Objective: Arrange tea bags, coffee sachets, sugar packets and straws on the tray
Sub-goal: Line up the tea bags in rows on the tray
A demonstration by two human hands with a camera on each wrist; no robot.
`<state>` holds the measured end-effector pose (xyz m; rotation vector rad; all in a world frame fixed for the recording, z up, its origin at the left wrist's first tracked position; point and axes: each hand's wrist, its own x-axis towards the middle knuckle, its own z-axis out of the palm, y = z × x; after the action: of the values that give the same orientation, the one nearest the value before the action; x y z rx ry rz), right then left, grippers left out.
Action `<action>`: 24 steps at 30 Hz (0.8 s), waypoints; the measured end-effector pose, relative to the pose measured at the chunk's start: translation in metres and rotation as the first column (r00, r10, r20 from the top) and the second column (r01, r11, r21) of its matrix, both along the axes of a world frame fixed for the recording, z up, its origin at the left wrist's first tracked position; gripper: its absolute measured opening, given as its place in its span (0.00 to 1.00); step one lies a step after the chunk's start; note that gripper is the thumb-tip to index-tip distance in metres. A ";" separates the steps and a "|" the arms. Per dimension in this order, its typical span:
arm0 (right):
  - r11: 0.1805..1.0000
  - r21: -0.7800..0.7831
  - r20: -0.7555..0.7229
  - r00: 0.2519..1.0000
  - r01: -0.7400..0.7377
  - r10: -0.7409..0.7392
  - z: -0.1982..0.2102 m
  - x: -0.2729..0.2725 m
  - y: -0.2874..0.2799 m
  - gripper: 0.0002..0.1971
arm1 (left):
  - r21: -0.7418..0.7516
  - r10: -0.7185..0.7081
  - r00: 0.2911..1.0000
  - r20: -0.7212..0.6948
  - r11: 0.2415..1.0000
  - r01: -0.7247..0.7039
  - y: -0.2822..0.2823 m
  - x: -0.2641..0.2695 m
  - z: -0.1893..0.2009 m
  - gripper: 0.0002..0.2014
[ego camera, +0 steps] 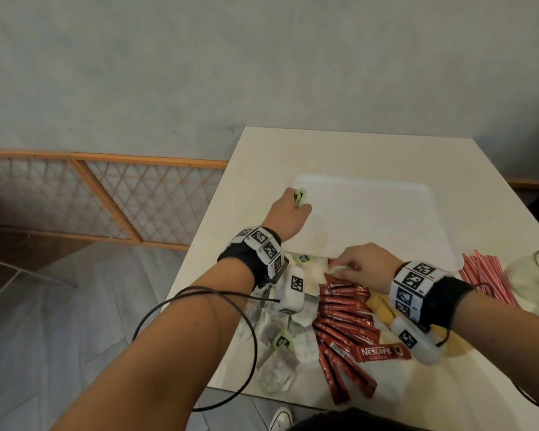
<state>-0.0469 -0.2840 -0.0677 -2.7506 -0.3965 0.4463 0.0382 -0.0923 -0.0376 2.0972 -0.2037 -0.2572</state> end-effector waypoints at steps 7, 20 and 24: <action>0.939 0.284 -0.032 0.980 0.196 -0.195 0.028 0.042 -0.011 0.09 | -0.020 -0.183 0.980 -0.082 0.983 0.182 0.001 0.022 0.010 0.08; 0.800 0.518 -0.091 0.949 0.304 -0.302 0.036 0.153 0.002 0.07 | -0.415 0.051 0.958 -0.281 0.894 -0.169 0.006 0.104 0.020 0.08; 0.837 0.449 -0.105 0.949 0.312 -0.298 0.013 0.186 0.009 0.09 | -0.516 0.078 0.916 -0.394 0.805 -0.291 0.016 0.142 0.012 0.07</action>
<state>0.1396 -0.2746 -0.0545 -2.2776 -0.0360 0.2670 0.1806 -0.0768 -0.0258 1.4276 0.1399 -0.3970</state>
